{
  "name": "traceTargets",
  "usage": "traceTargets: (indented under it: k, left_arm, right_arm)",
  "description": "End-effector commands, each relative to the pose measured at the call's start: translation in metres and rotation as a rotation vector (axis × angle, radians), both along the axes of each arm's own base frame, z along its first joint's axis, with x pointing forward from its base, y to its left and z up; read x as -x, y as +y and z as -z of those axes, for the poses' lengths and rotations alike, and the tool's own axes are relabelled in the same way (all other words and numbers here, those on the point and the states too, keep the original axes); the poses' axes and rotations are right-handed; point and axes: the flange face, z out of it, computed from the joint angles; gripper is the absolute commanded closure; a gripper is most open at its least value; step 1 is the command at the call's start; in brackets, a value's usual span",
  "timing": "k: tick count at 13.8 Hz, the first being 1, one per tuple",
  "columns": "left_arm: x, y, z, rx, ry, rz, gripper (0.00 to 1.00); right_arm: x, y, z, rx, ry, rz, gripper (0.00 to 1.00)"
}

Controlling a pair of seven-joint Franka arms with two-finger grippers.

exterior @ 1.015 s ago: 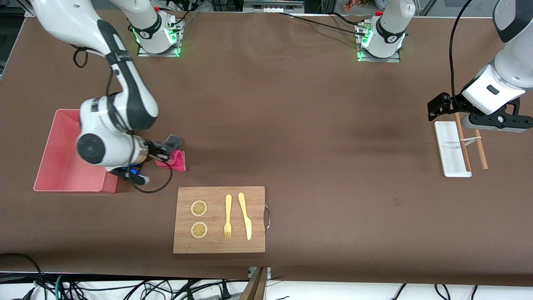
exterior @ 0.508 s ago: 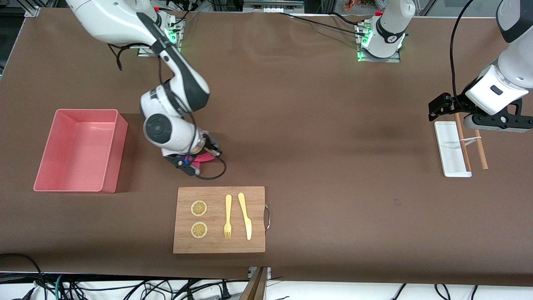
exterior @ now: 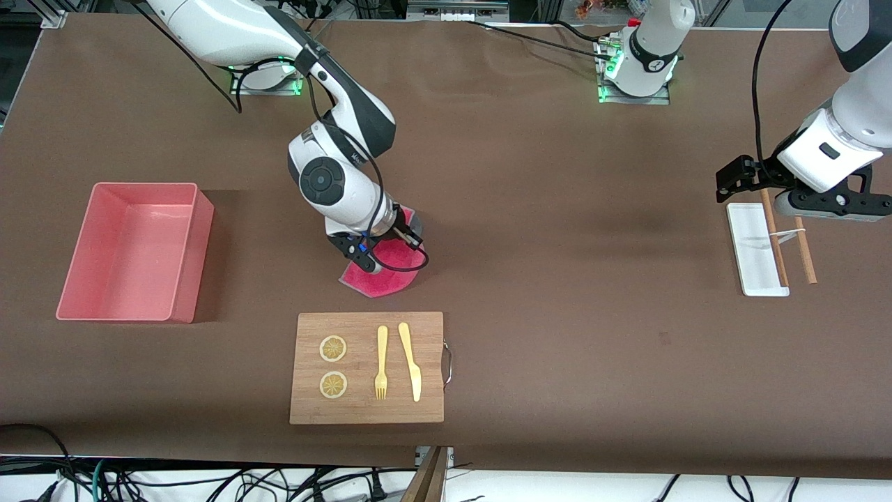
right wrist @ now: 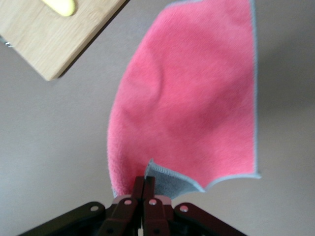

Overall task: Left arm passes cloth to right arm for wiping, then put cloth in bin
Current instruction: 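Wipe the table with the cloth in the right gripper, then carry the cloth with the right gripper over the pink bin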

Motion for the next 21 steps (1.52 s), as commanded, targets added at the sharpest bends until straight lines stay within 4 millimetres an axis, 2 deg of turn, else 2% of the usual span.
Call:
traceTargets:
  k: [1, 6, 10, 15, 16, 17, 19, 21]
  left_arm:
    - [0.004, 0.001, -0.002, 0.016, 0.002, 0.01, 0.0]
    - [0.004, 0.0, -0.003, 0.016, 0.001, 0.01, 0.0]
    - [0.004, 0.0, -0.003, 0.016, 0.001, 0.01, 0.0]
    - [0.004, 0.0, -0.003, 0.016, 0.001, 0.012, 0.0]
    - [0.004, 0.0, -0.003, 0.016, 0.001, 0.012, 0.0]
    - [0.004, 0.0, -0.003, 0.016, 0.001, 0.012, 0.0]
    - [0.004, 0.0, -0.003, 0.016, 0.001, 0.012, 0.0]
    - [0.004, 0.0, -0.003, 0.016, 0.001, 0.012, 0.0]
  right_arm:
    - [-0.026, -0.058, -0.001, 0.032, 0.028, -0.105, 1.0]
    - [-0.059, -0.19, -0.003, 0.104, 0.097, -0.339, 1.0]
    - [-0.066, -0.268, -0.012, 0.123, 0.154, -0.431, 1.0]
    - [-0.064, -0.365, -0.05, 0.091, 0.18, -0.567, 1.0]
    - [-0.063, -0.378, -0.059, 0.087, 0.173, -0.587, 1.0]
    - [-0.063, -0.381, -0.076, 0.085, 0.178, -0.59, 1.0]
    - [-0.066, -0.38, -0.131, 0.108, 0.208, -0.605, 1.0]
    - [-0.062, -0.384, -0.177, 0.1, 0.252, -0.606, 1.0]
